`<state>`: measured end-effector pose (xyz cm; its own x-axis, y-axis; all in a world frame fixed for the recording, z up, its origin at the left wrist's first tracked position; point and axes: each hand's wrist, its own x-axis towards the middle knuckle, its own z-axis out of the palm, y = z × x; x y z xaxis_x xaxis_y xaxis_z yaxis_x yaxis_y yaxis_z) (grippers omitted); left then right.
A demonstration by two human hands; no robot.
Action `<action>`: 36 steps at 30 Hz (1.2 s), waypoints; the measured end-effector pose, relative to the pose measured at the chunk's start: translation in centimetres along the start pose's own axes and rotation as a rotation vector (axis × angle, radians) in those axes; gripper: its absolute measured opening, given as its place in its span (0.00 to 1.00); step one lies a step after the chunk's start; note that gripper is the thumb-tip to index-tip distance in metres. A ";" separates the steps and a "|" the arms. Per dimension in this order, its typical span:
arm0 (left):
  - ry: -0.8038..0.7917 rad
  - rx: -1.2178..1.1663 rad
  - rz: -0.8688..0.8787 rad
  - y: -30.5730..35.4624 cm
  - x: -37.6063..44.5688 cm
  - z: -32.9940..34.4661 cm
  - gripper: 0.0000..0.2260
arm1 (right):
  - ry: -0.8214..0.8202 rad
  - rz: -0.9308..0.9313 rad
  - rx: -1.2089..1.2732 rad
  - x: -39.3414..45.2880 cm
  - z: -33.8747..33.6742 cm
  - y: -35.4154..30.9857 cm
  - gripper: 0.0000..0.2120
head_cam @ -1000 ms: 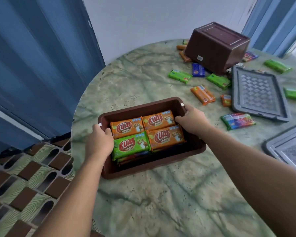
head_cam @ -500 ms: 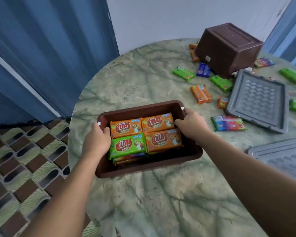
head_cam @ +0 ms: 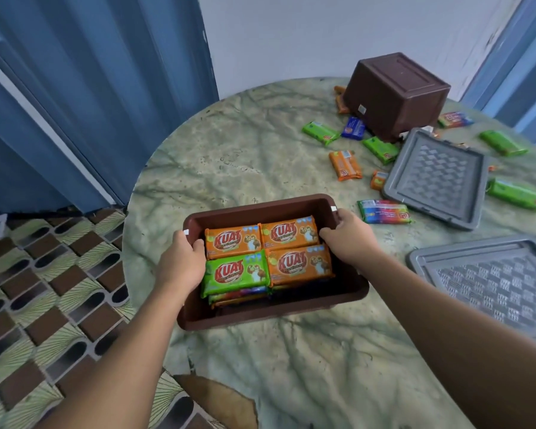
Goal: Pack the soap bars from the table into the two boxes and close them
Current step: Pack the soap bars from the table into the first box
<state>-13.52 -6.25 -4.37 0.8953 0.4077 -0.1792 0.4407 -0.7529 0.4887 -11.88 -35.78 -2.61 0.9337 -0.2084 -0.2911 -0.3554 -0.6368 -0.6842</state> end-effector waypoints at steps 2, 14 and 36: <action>-0.009 -0.003 0.015 0.0 -0.7 0.0 0.15 | 0.006 0.010 0.011 -1.0 -0.1 0.3 0.11; -0.049 -0.010 0.100 -0.8 -4.3 0.3 0.15 | 0.072 0.072 0.043 -5.8 -0.3 3.2 0.10; 0.212 0.076 0.610 12.6 -9.4 3.5 0.24 | 0.172 0.126 0.223 -5.7 -7.0 8.6 0.21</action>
<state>-16.13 -21.39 0.51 0.9576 -0.0176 0.2874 -0.1327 -0.9128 0.3862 -19.99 -45.28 -2.15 0.8686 -0.4102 -0.2780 -0.4515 -0.4237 -0.7853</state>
